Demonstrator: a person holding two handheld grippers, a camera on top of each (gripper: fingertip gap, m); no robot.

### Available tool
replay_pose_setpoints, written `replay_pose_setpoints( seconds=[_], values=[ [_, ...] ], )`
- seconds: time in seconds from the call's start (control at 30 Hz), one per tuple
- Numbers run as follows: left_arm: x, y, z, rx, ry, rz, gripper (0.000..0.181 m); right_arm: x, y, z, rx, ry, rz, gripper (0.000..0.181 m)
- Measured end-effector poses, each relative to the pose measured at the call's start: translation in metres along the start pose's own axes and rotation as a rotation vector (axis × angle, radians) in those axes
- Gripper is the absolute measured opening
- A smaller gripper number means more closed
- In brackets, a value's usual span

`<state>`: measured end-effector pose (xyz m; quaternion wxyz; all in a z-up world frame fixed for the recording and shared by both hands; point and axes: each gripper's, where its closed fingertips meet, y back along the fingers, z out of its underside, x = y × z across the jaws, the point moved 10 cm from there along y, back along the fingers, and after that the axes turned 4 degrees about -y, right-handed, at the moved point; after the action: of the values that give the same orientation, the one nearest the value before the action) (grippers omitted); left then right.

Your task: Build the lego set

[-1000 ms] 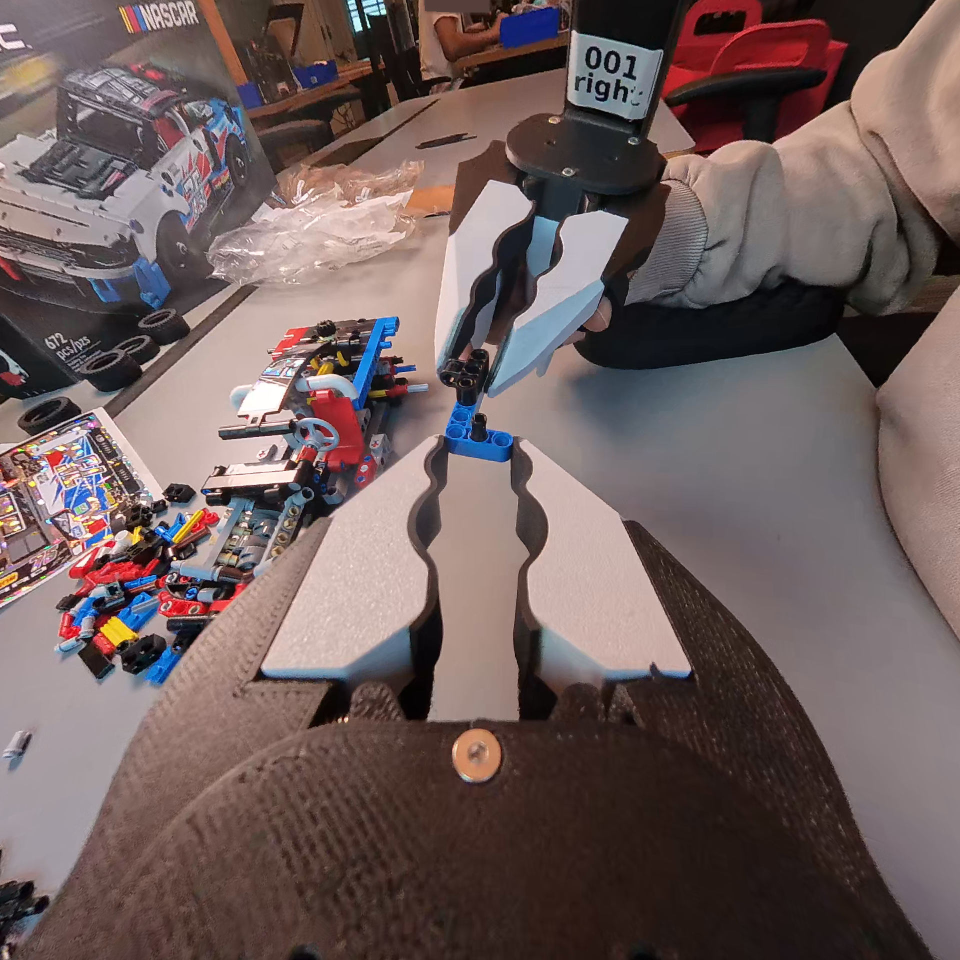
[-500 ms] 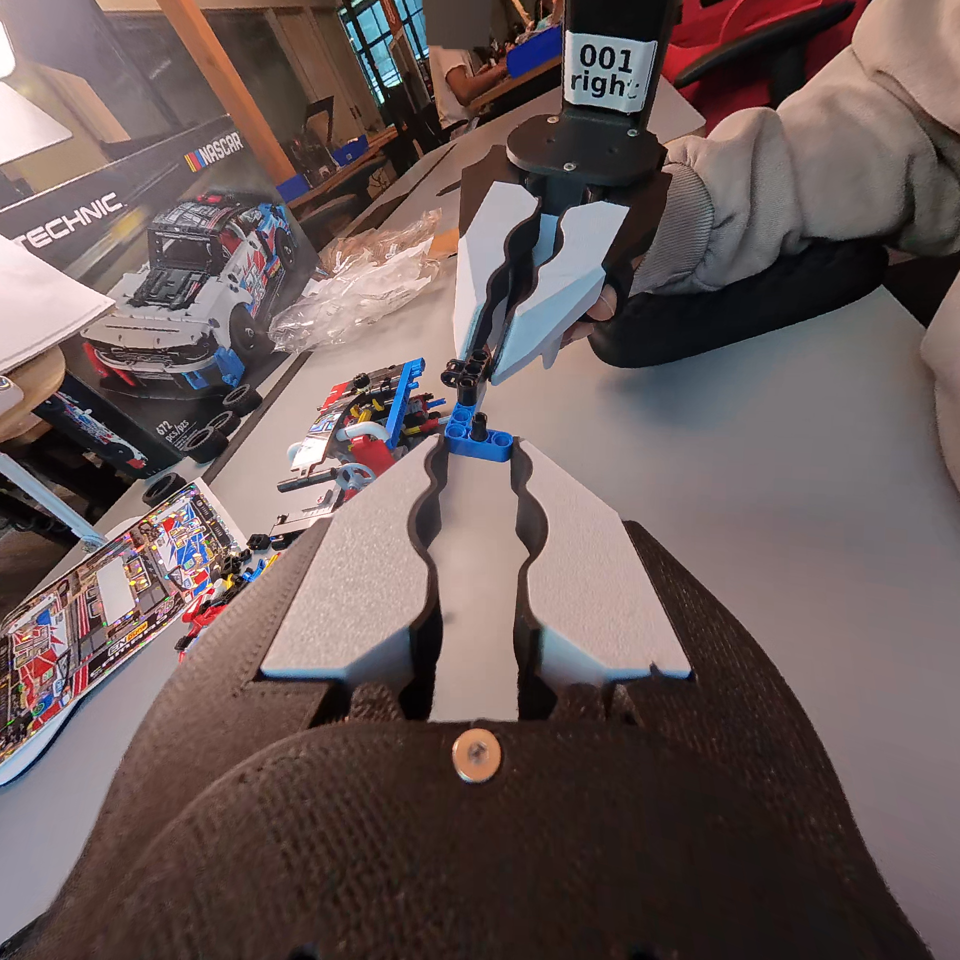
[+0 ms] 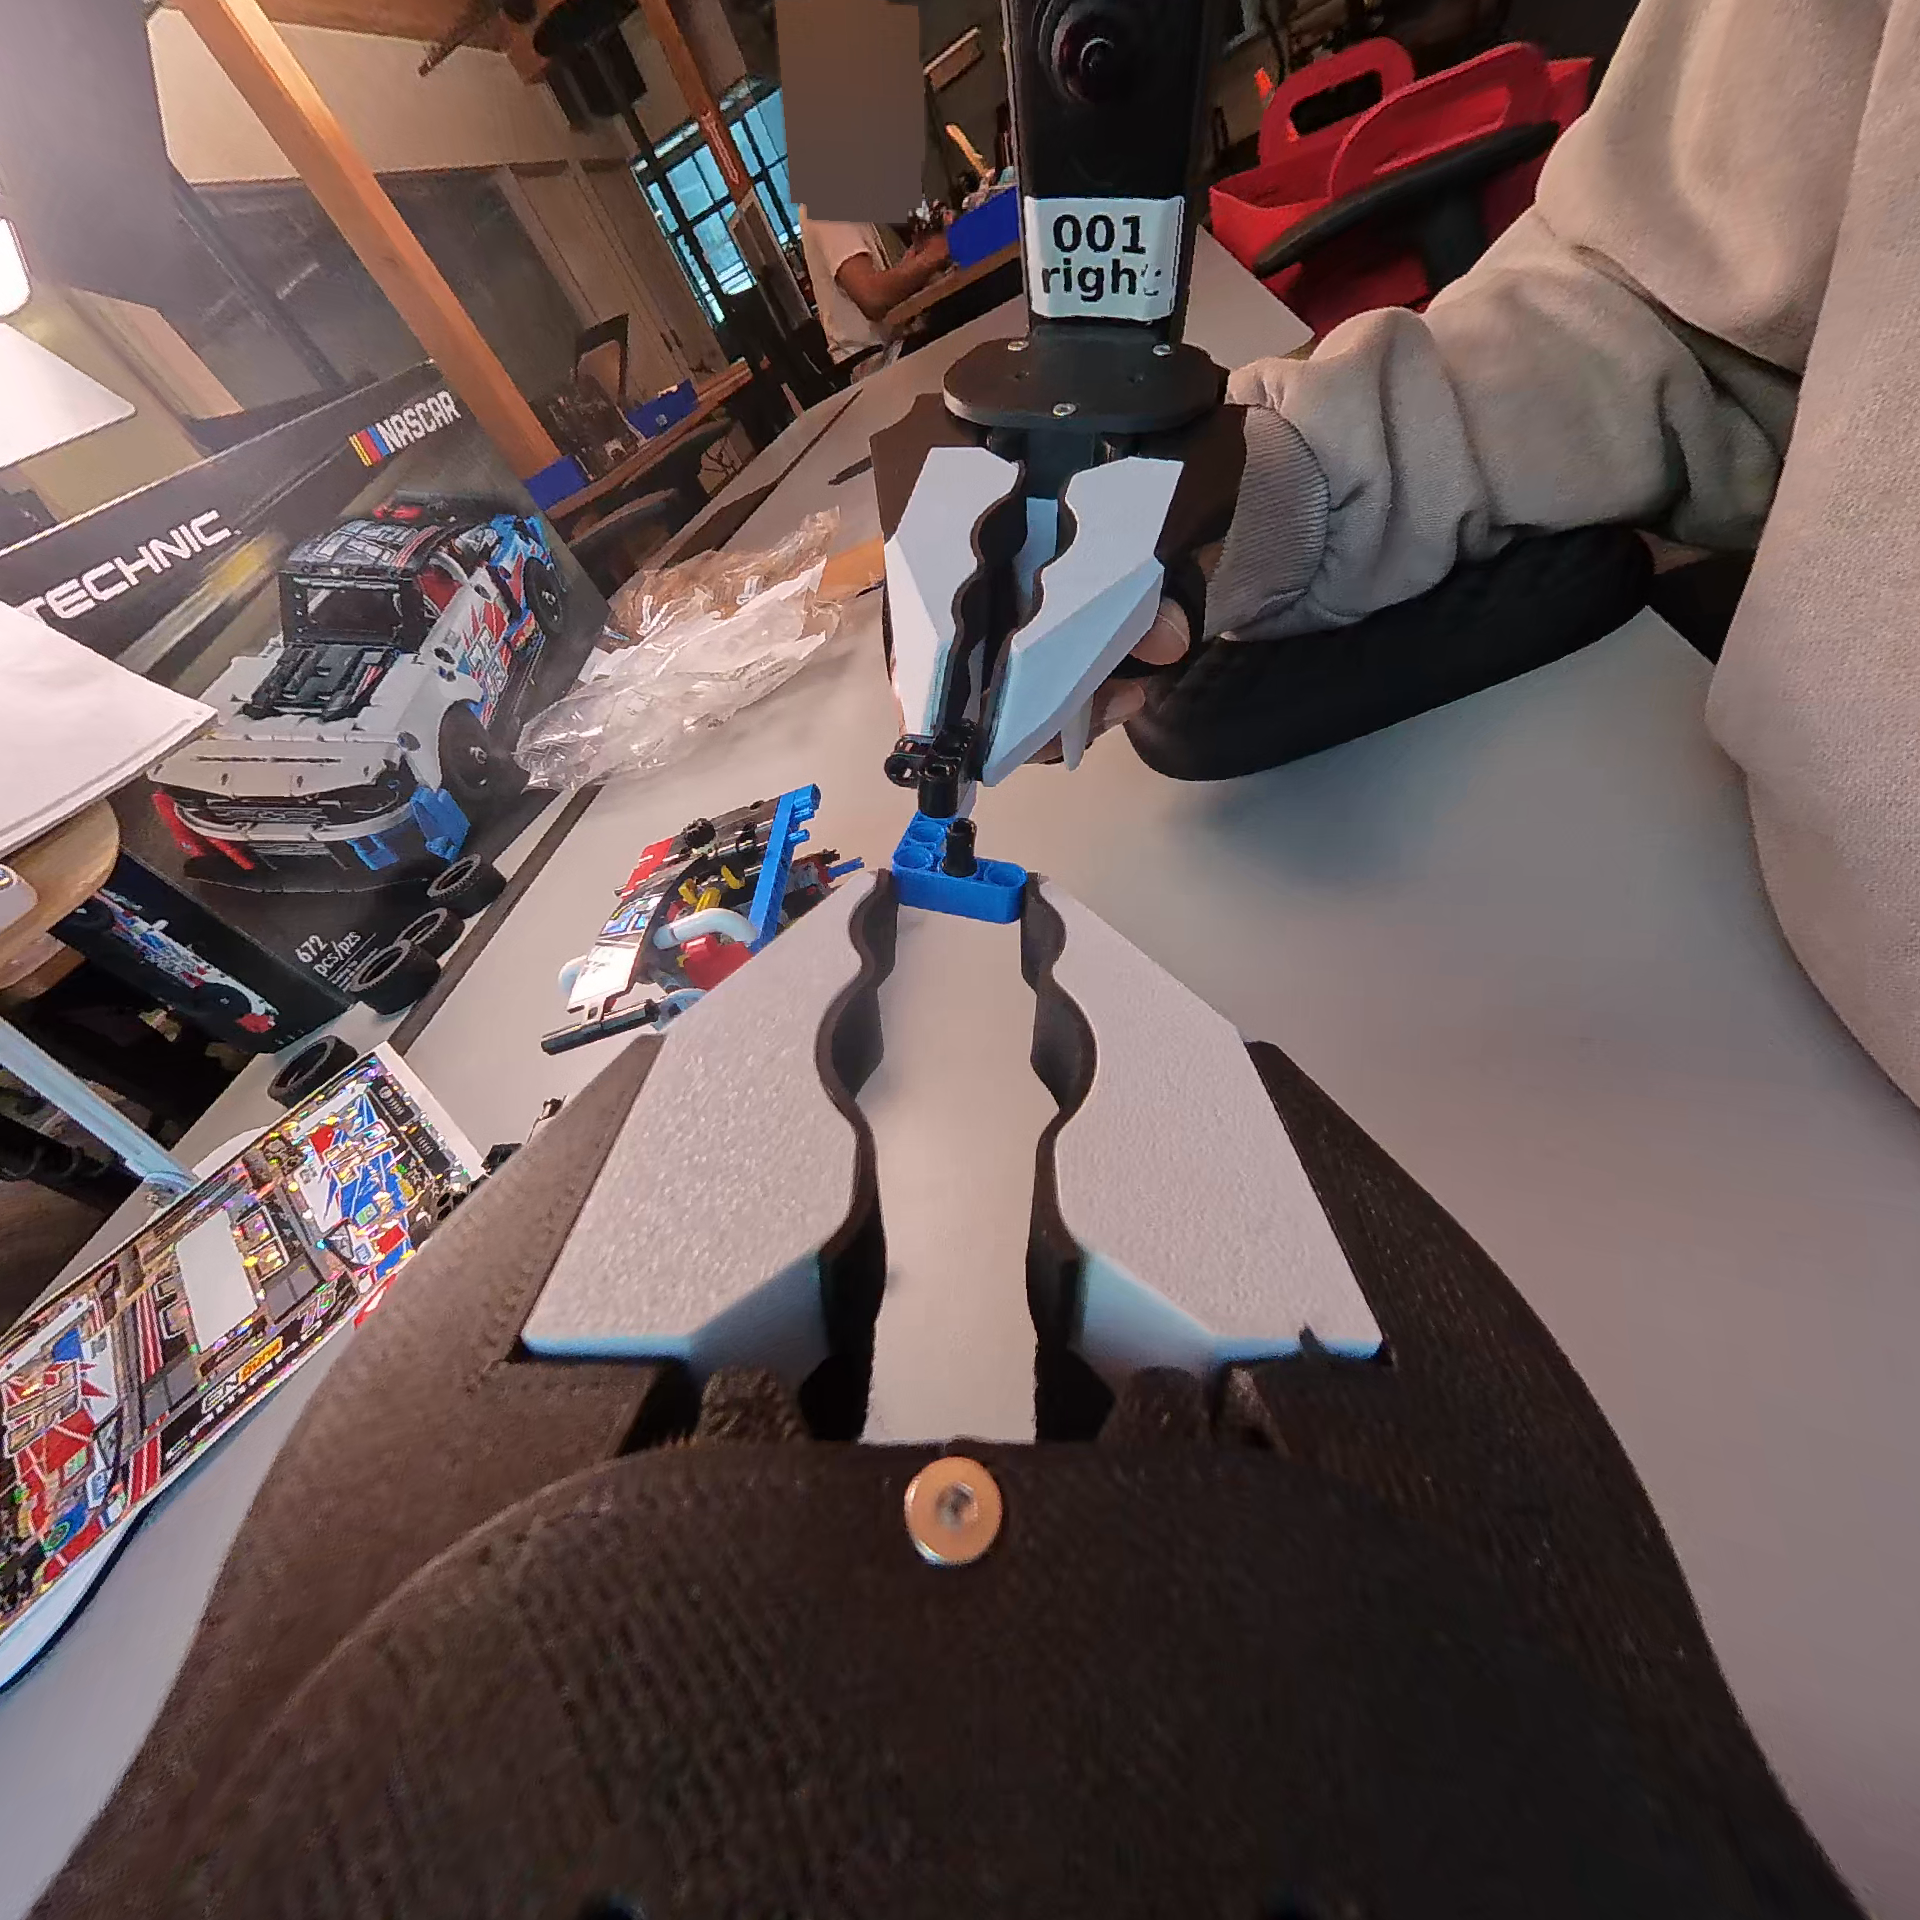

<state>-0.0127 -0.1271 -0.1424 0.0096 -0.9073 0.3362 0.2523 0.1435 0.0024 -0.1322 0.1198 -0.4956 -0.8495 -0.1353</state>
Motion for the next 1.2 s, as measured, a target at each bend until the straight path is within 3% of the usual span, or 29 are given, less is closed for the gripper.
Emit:
replay_pose_setpoints(
  seconds=[0.33,0.63,0.73,0.83,1.0,1.2],
  values=[
    [-0.001,-0.003,0.001,0.008,0.06,-0.001,0.022,-0.001,-0.002,0.001,-0.029,0.019,0.038,0.01],
    [-0.004,-0.007,0.011,-0.09,0.179,0.046,0.022,0.005,-0.007,0.011,-0.109,-0.085,0.01,0.006],
    [-0.004,-0.013,0.022,-0.191,0.229,0.081,0.023,0.008,-0.009,0.021,-0.201,-0.155,-0.027,0.006],
    [-0.003,-0.014,0.029,-0.254,0.271,0.137,0.047,0.01,-0.011,0.036,-0.366,-0.206,-0.062,0.006],
    [-0.012,-0.008,0.026,-0.212,0.314,0.085,0.047,0.006,-0.017,0.054,-0.561,-0.171,-0.047,0.006],
    [-0.019,-0.006,0.027,-0.193,0.357,0.009,0.056,0.009,-0.018,0.058,-0.649,-0.134,-0.009,0.006]
  ],
)
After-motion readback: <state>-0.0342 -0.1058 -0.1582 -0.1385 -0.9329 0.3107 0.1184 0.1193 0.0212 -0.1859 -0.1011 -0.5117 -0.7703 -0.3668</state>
